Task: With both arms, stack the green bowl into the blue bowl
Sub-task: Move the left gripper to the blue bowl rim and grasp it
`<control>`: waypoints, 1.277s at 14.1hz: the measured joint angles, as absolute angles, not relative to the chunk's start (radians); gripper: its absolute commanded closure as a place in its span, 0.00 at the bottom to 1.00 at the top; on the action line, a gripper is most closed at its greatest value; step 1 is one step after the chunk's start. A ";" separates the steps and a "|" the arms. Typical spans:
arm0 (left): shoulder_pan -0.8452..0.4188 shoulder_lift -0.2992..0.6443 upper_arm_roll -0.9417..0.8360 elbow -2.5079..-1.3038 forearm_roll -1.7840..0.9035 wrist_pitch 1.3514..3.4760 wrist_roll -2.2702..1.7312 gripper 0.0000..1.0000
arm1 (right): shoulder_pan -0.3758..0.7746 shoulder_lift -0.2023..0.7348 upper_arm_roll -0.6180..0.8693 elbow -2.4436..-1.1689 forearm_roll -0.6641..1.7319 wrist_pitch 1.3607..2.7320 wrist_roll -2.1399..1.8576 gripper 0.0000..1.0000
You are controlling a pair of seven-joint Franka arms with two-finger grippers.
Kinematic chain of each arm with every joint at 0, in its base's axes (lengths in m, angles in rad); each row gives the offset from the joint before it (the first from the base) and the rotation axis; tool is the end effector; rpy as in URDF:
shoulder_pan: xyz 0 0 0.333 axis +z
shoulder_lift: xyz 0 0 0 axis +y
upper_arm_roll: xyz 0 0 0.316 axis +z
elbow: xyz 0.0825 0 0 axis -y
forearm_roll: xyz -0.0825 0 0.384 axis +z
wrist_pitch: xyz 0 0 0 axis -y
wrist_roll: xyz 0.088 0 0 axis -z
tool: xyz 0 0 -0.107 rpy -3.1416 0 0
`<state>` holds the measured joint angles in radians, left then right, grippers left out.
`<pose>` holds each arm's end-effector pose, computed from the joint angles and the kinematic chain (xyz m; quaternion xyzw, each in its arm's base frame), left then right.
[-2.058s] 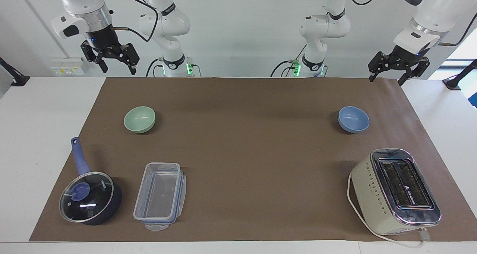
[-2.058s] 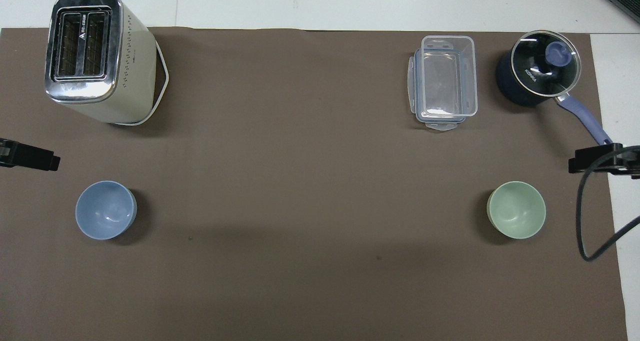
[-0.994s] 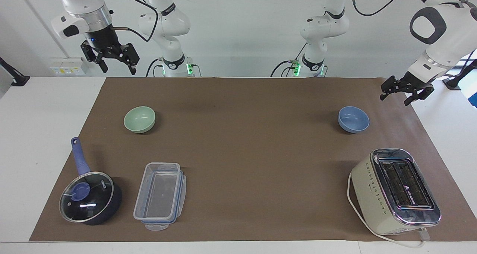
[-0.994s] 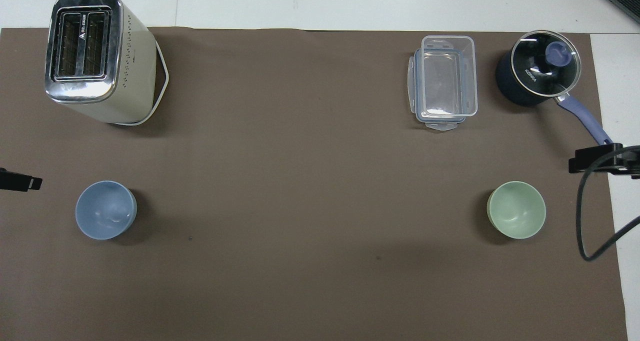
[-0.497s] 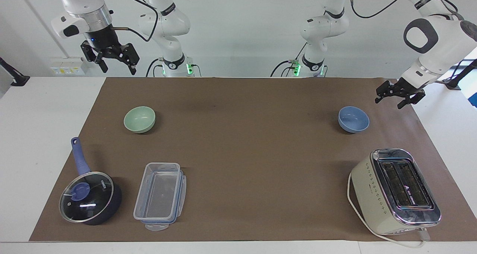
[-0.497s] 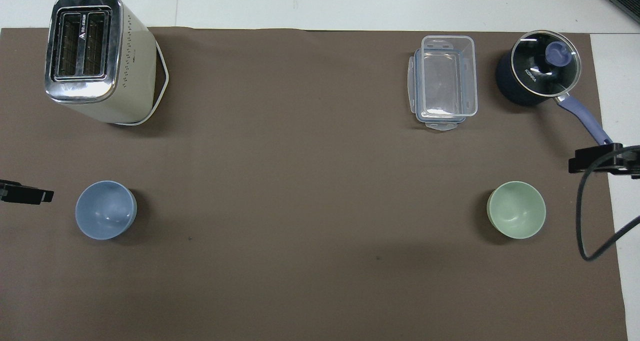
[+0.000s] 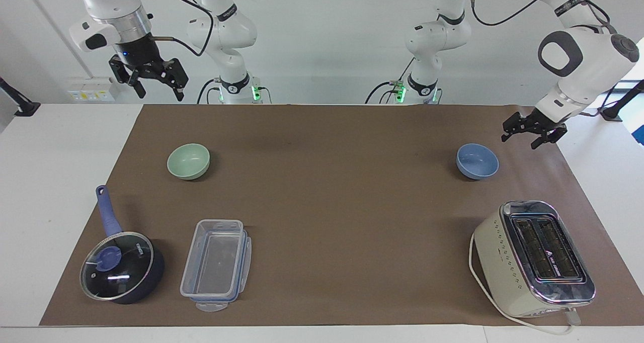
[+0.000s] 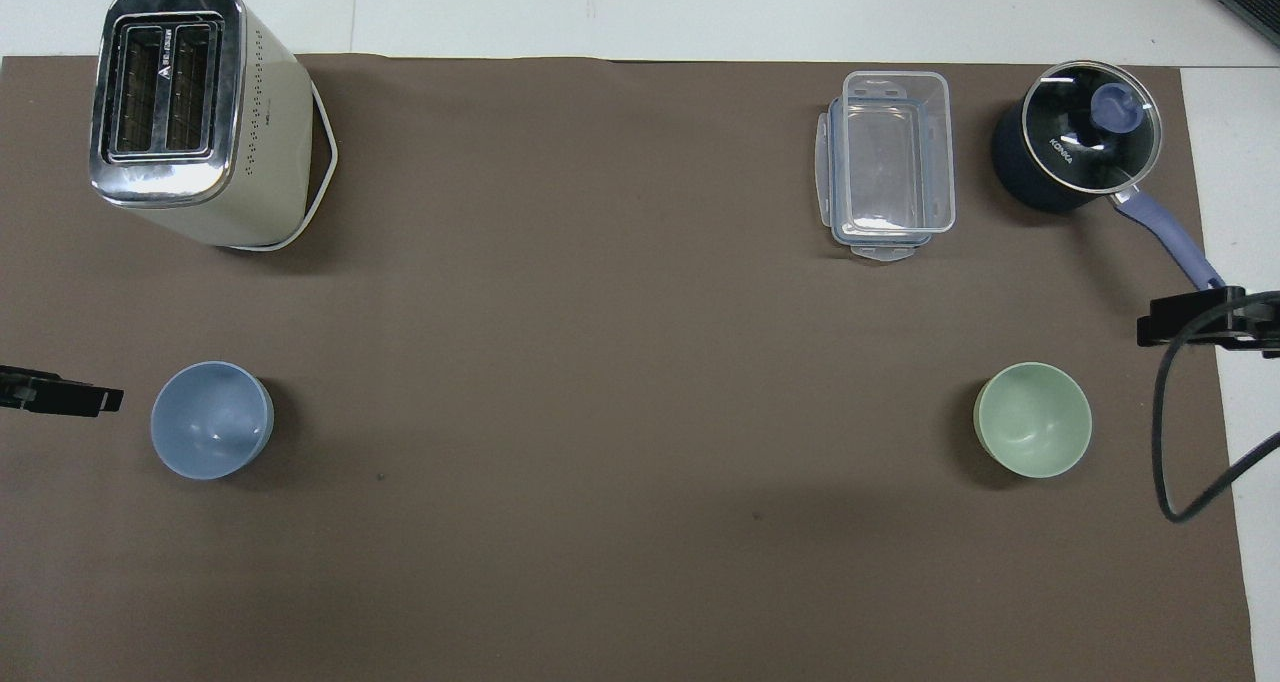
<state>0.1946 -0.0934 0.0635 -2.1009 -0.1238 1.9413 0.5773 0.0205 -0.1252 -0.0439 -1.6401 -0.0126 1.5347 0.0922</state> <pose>0.5014 0.1243 0.4555 0.9885 -0.1347 -0.0061 0.0682 0.5111 -0.0149 0.6554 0.9983 -0.0579 0.0100 0.0032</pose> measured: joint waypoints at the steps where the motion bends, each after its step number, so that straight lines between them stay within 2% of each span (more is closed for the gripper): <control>1: 0.195 -0.093 0.064 -2.118 -0.126 1.963 0.579 0.11 | 0.020 -0.125 -0.044 -1.640 -0.013 1.535 0.092 0.00; 3: 0.198 -0.090 0.064 -2.170 -0.142 2.016 0.583 0.23 | 0.020 -0.125 -0.044 -1.640 -0.013 1.535 0.092 0.00; 7: 0.200 -0.063 0.063 -2.254 -0.175 2.136 0.588 0.29 | 0.020 -0.125 -0.044 -1.640 -0.013 1.535 0.092 0.00; 14: 0.202 0.013 0.062 -2.283 -0.188 2.256 0.588 0.37 | 0.020 -0.125 -0.044 -1.640 -0.013 1.535 0.092 0.00; 15: 0.202 0.023 0.062 -2.287 -0.190 2.267 0.588 0.44 | 0.020 -0.125 -0.044 -1.640 -0.013 1.535 0.092 0.00; 17: 0.202 0.032 0.060 -2.289 -0.191 2.271 0.588 0.66 | 0.020 -0.125 -0.044 -1.640 -0.013 1.535 0.092 0.00; 18: 0.202 0.033 0.060 -2.292 -0.192 2.271 0.586 0.81 | 0.020 -0.125 -0.044 -1.640 -0.013 1.535 0.092 0.00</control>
